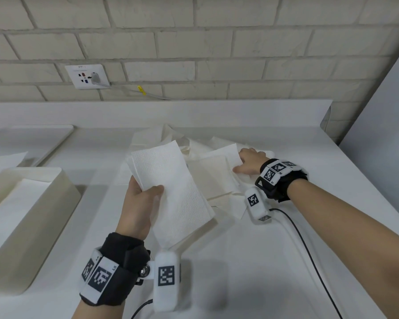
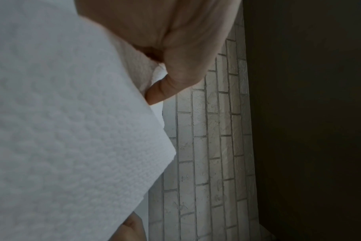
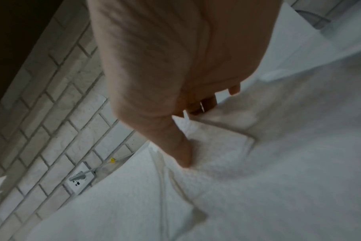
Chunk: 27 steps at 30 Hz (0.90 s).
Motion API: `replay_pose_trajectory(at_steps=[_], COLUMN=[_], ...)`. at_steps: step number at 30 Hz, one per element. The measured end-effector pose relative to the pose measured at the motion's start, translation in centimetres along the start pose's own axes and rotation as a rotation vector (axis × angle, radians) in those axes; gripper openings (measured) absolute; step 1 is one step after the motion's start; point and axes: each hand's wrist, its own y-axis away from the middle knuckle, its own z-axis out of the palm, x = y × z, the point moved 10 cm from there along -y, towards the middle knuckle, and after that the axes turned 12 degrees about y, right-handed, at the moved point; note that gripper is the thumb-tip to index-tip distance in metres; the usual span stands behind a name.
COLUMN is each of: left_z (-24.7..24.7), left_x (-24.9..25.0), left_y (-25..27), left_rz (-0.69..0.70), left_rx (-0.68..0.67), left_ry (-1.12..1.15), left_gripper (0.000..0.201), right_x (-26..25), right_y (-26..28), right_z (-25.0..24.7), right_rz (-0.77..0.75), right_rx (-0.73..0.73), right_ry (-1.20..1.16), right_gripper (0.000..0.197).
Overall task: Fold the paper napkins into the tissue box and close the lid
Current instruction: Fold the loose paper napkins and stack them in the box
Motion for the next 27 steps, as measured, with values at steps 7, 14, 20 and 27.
replay_pose_trajectory(at_steps=[7,14,20,27], left_z=[-0.8,-0.7,-0.3,1.1], left_x=[0.9,1.0,2.4,2.1], left_y=[-0.1,-0.1,-0.2,-0.7], left_rz=[0.082,0.140,0.264,0.216], left_rx=[0.057,0.055,0.014,-0.024], left_ry=[-0.075,-0.090,-0.272,-0.393], left_gripper=[0.079,0.088,0.060,0.032], right_x=[0.0,1.2,-0.1,-1.5], right_y=[1.5,3.5,6.4,7.9], right_z=[-3.0,-8.6,-13.8,-16.2], right_rz=[-0.128,-0.129,-0.215,-0.271], right_rx=[0.098,0.381,0.591,0.690], right_ry=[-0.243,-0.392,-0.421,-0.511], right_gripper=[0.019,0.003,0.013,0.014])
